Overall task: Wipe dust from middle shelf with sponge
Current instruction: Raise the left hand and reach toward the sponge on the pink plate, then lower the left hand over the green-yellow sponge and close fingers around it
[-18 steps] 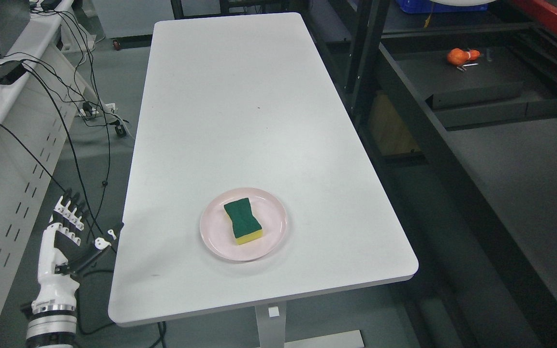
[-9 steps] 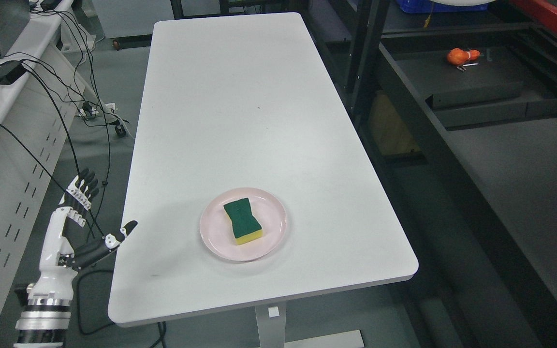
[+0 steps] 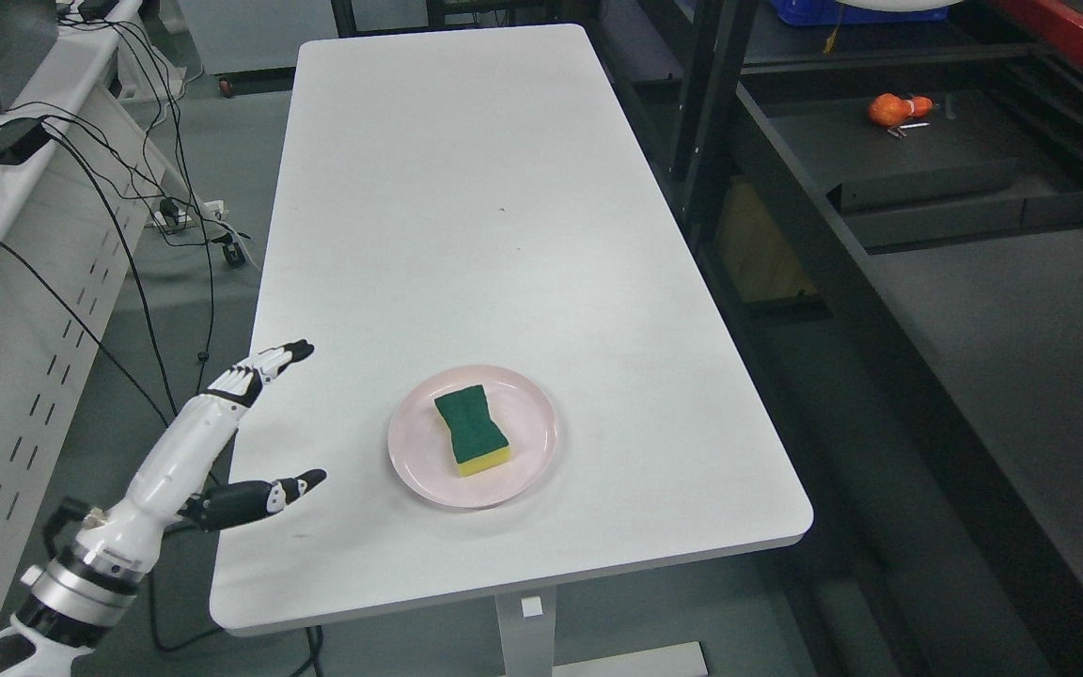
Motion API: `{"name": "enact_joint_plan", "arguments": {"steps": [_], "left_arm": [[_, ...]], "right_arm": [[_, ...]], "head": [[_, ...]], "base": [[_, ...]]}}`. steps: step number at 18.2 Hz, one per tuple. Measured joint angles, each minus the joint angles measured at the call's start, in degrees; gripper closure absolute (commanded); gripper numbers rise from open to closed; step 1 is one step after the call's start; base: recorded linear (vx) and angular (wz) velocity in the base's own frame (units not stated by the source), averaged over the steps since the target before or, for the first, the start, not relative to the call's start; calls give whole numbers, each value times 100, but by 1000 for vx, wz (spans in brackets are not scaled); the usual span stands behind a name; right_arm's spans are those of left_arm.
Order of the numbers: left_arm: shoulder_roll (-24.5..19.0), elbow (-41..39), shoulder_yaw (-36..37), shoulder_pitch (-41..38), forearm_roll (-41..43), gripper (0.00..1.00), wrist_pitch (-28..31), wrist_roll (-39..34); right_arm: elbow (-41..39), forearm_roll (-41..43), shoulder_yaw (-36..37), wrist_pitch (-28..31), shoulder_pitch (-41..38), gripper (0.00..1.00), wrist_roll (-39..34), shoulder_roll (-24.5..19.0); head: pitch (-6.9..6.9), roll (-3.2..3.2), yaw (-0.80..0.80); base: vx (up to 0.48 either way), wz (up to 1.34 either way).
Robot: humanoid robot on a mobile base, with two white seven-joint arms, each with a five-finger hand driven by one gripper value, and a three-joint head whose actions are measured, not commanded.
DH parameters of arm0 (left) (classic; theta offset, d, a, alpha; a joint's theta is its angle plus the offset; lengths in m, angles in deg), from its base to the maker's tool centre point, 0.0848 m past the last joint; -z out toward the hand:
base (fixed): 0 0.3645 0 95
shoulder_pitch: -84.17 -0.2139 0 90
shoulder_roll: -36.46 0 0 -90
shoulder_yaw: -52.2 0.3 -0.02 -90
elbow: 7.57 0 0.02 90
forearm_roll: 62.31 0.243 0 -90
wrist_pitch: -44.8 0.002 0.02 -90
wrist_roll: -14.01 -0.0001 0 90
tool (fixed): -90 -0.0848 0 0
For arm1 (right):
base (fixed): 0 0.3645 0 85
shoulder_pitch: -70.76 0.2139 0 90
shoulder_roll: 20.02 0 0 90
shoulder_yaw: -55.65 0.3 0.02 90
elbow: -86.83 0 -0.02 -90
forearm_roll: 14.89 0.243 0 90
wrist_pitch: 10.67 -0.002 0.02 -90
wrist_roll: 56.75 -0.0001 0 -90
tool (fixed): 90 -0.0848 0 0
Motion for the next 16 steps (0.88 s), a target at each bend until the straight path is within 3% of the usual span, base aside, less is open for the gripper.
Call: {"name": "enact_joint_plan", "arguments": {"steps": [5, 10, 16], "left_arm": [[-455, 188, 207, 773, 1391, 2, -510, 274], [-672, 368, 709, 1559, 1994, 17, -935, 637], [-733, 593, 1390, 2067, 2539, 16, -998, 1040]], "right_arm": [[0, 0, 0, 0, 0, 0, 9, 0], [0, 0, 0, 0, 0, 0, -16, 0], [0, 0, 0, 0, 0, 0, -19, 0]], "head": [[0, 0, 0], [0, 0, 0], [0, 0, 0]], "base": [[0, 0], [0, 0], [0, 0]]}}
